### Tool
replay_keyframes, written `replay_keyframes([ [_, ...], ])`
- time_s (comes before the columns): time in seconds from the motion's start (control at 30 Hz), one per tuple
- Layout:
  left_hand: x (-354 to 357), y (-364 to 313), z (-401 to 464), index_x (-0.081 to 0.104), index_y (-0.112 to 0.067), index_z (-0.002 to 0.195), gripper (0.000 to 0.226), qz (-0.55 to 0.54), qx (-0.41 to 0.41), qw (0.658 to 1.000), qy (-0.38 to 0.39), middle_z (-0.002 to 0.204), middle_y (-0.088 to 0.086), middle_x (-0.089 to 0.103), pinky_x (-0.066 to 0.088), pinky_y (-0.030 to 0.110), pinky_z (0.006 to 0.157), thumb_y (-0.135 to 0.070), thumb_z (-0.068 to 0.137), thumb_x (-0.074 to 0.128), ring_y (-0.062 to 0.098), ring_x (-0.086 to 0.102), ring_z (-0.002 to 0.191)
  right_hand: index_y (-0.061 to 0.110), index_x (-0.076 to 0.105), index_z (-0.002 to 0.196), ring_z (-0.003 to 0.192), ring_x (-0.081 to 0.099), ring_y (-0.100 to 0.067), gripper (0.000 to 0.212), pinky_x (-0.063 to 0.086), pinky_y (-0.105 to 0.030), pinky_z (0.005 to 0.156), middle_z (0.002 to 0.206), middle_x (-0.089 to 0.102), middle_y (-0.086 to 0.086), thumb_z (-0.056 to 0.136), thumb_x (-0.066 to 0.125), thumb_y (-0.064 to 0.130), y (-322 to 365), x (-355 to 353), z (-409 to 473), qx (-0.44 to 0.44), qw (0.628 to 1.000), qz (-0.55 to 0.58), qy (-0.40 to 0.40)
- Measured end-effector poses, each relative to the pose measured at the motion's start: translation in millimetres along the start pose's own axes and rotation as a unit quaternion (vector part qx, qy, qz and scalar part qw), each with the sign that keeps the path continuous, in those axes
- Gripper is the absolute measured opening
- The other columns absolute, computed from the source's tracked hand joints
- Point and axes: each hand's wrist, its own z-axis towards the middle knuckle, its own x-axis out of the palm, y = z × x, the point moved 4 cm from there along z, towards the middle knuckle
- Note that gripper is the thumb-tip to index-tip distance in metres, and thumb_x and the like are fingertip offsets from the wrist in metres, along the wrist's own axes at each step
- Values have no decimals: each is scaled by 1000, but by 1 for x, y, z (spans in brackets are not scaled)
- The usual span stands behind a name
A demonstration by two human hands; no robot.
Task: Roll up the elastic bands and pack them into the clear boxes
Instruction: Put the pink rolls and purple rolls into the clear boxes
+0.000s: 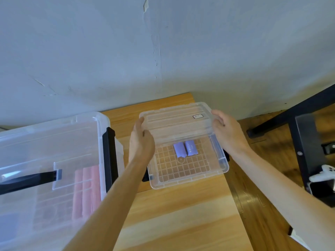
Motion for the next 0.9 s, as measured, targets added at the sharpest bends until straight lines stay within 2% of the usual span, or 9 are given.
replay_keyframes([
  [0.13,4,35,-28,30,-27,151,51,-20,37,998,-36,156,-3,35,40,40,112,-7,105,29,22,43,138,16,42,147,132,42,-1,42,34,-17,107,147,48,5,106,37,11,-26,7,-35,-28,998,22,-42],
  [0.2,6,46,-41,31,-24,152,50,-41,51,997,-46,156,-6,34,29,26,115,-5,105,29,14,34,143,16,44,146,120,41,18,42,32,-3,99,141,49,13,106,36,6,-35,11,-50,-44,997,33,-56],
  [0.27,7,54,-51,30,-22,153,50,-51,52,996,-42,157,-8,33,24,10,108,-5,106,30,4,28,143,16,45,146,114,38,30,44,30,3,96,138,45,19,105,35,3,-44,15,-61,-54,995,46,-68],
  [0.33,7,61,-58,28,-21,154,50,-51,55,996,-38,157,-9,31,22,-5,98,-5,106,30,-3,27,139,16,44,147,125,35,22,45,28,1,103,145,44,16,105,35,3,-52,18,-68,-62,994,47,-78],
  [0.43,9,70,-63,25,-20,155,52,-48,58,997,-32,157,-9,30,19,-12,92,-4,106,31,-12,25,130,15,43,148,135,33,9,45,28,-7,110,151,43,10,105,34,3,-60,20,-75,-74,992,45,-92],
  [0.57,13,79,-67,21,-23,156,56,-24,65,997,-18,160,-9,26,18,-5,102,-3,105,32,-4,22,142,13,41,149,139,32,4,45,33,-29,118,154,41,6,106,34,4,-71,23,-81,-87,990,45,-100],
  [0.63,15,84,-70,20,-25,156,58,-7,68,998,-14,161,-10,24,18,4,108,-2,105,33,2,20,146,13,39,150,141,31,2,45,33,-33,118,155,40,6,106,34,4,-78,24,-82,-86,990,48,-100],
  [0.8,18,93,-76,18,-27,157,60,6,88,996,-6,163,-14,19,18,25,121,-1,104,34,-1,14,148,15,39,150,143,31,2,48,28,-21,117,155,40,6,105,35,0,-95,29,-86,-79,991,43,-103],
  [0.9,20,98,-78,17,-24,157,61,28,97,995,-12,164,-11,18,16,24,121,0,104,35,0,14,149,14,39,150,142,30,4,48,27,-15,116,155,39,7,104,35,-1,-101,29,-87,-84,990,44,-105],
])
